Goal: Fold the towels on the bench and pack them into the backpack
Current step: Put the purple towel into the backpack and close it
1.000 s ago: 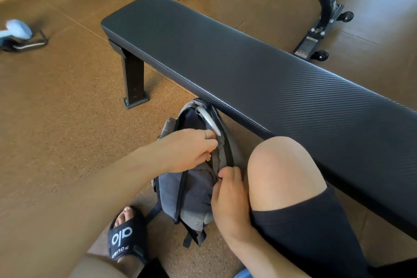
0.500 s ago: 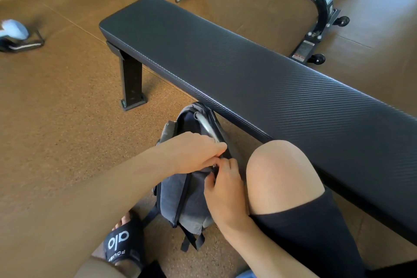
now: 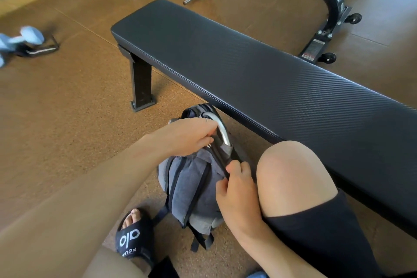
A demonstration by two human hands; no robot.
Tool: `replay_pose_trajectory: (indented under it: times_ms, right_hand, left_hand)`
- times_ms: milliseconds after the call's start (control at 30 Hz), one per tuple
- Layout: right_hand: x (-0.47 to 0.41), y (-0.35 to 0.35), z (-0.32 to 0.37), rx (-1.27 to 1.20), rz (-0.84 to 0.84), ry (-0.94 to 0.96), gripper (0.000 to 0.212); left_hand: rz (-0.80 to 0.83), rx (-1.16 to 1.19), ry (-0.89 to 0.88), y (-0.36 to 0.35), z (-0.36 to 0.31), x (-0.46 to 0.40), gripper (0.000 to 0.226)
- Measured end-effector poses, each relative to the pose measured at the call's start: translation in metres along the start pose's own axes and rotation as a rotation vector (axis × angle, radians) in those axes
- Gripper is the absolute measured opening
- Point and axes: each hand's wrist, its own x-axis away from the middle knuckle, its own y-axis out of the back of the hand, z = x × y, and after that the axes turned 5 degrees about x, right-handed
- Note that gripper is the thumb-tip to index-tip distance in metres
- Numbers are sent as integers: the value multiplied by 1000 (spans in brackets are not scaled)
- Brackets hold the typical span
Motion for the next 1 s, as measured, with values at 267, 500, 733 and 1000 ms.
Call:
replay_pose_trajectory:
  times_ms: [267, 500, 733, 1000]
  right_hand:
    - [-11, 18, 17, -6, 123, 17, 26]
    - [-52, 22, 31, 383, 271, 52, 32]
    - [-41, 23, 26, 362, 337, 98, 27]
    - [-50, 60, 53, 418, 367, 236, 22]
  left_hand:
    - [-11, -90, 42, -8, 3, -1, 20]
    - [-22, -138, 39, -3, 3, -4, 18]
    - [-130, -42, 210, 4, 38, 1, 17]
    - [-147, 27, 363, -1, 63, -3, 26]
